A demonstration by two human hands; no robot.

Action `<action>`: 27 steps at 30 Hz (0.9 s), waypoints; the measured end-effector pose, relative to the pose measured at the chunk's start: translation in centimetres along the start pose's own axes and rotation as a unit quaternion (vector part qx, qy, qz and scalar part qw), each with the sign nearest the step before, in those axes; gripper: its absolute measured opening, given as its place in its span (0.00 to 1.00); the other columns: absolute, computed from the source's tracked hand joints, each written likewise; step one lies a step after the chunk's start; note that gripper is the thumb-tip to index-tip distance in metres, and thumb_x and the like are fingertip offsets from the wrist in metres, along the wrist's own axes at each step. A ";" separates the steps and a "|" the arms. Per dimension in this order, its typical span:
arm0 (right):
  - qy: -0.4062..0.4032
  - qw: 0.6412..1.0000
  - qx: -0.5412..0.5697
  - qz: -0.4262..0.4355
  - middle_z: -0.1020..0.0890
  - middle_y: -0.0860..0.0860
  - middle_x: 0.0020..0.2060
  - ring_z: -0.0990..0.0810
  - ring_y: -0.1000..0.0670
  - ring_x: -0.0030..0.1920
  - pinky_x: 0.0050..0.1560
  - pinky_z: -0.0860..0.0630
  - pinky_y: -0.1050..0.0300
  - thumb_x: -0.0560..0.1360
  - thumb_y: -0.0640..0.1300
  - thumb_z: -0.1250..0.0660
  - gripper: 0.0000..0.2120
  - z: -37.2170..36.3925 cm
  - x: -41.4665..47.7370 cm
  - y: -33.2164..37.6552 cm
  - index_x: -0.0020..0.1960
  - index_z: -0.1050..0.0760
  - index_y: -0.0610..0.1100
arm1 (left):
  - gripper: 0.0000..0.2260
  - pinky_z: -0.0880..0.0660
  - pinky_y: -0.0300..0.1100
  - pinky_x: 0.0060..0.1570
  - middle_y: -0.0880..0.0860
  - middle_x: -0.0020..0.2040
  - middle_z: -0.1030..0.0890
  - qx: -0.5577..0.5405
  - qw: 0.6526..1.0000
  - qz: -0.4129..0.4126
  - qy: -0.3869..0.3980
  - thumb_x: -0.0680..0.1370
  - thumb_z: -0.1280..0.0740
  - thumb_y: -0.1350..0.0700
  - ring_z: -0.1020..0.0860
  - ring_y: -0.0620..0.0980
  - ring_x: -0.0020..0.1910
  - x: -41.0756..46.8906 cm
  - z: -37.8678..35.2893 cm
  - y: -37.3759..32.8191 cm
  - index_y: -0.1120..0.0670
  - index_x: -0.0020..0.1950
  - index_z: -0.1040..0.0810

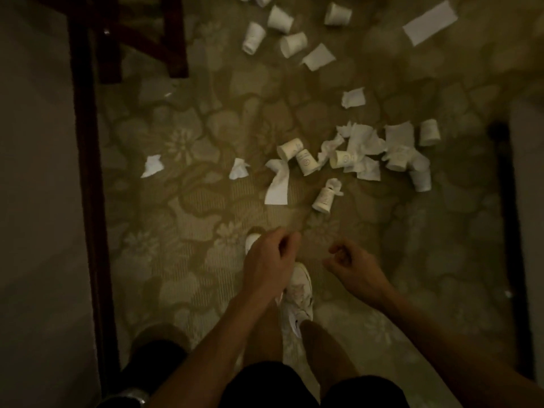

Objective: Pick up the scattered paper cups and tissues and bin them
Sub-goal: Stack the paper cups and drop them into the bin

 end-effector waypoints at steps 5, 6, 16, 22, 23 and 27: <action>-0.002 0.999 0.004 -0.040 0.21 0.55 0.45 0.21 0.55 0.43 0.39 0.26 0.61 0.76 0.50 0.31 0.13 0.1 8.3 -3.9 0.59 0.26 0.49 | 0.09 0.29 0.40 0.37 0.49 0.39 0.22 0.073 0.994 0.022 0.081 0.82 0.36 0.50 0.23 0.47 0.39 9.7 -4.3 4.9 0.52 0.45 0.23; 0.008 0.999 -0.011 -0.038 0.21 0.55 0.46 0.21 0.56 0.44 0.40 0.26 0.61 0.77 0.50 0.32 0.14 -0.2 10.4 -4.9 0.61 0.27 0.49 | 0.07 0.29 0.39 0.37 0.49 0.41 0.21 0.099 0.991 0.015 0.085 0.81 0.36 0.50 0.23 0.47 0.40 11.8 -5.0 6.1 0.51 0.48 0.23; -0.026 0.976 -0.215 0.030 0.31 0.41 0.71 0.25 0.40 0.63 0.52 0.25 0.51 0.77 0.36 0.35 0.32 -1.1 30.6 -14.2 0.77 0.42 0.47 | 0.19 0.30 0.50 0.62 0.58 0.68 0.28 0.316 0.940 -0.088 0.095 0.81 0.36 0.47 0.31 0.56 0.67 28.1 -14.3 19.6 0.56 0.69 0.27; 0.021 0.849 -0.494 0.186 0.55 0.44 0.79 0.56 0.39 0.78 0.75 0.44 0.37 0.73 0.37 0.31 0.46 -3.6 39.0 -18.5 0.80 0.57 0.52 | 0.30 0.38 0.56 0.72 0.61 0.77 0.39 0.412 0.884 -0.206 0.078 0.80 0.37 0.42 0.41 0.61 0.76 35.0 -18.7 25.4 0.54 0.79 0.38; 0.041 0.820 -0.530 0.211 0.58 0.44 0.79 0.58 0.39 0.78 0.76 0.46 0.37 0.74 0.41 0.31 0.48 -4.3 39.9 -19.2 0.79 0.62 0.55 | 0.32 0.38 0.58 0.72 0.62 0.78 0.40 0.427 0.870 -0.235 0.076 0.79 0.38 0.40 0.42 0.62 0.77 35.9 -19.1 26.0 0.53 0.79 0.40; 0.083 0.750 -0.585 0.298 0.57 0.44 0.78 0.57 0.38 0.77 0.73 0.44 0.35 0.72 0.54 0.29 0.47 -7.5 42.3 -21.0 0.78 0.58 0.59 | 0.34 0.41 0.60 0.73 0.61 0.80 0.43 0.457 0.842 -0.280 0.061 0.79 0.45 0.33 0.44 0.63 0.78 38.9 -20.6 28.7 0.50 0.80 0.43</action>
Point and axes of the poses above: each hand's wrist, its own x-axis towards the middle knuckle, its own z-axis out of the back of the hand, y = z × x, the point moved 6 cm from there along x, towards the middle knuckle
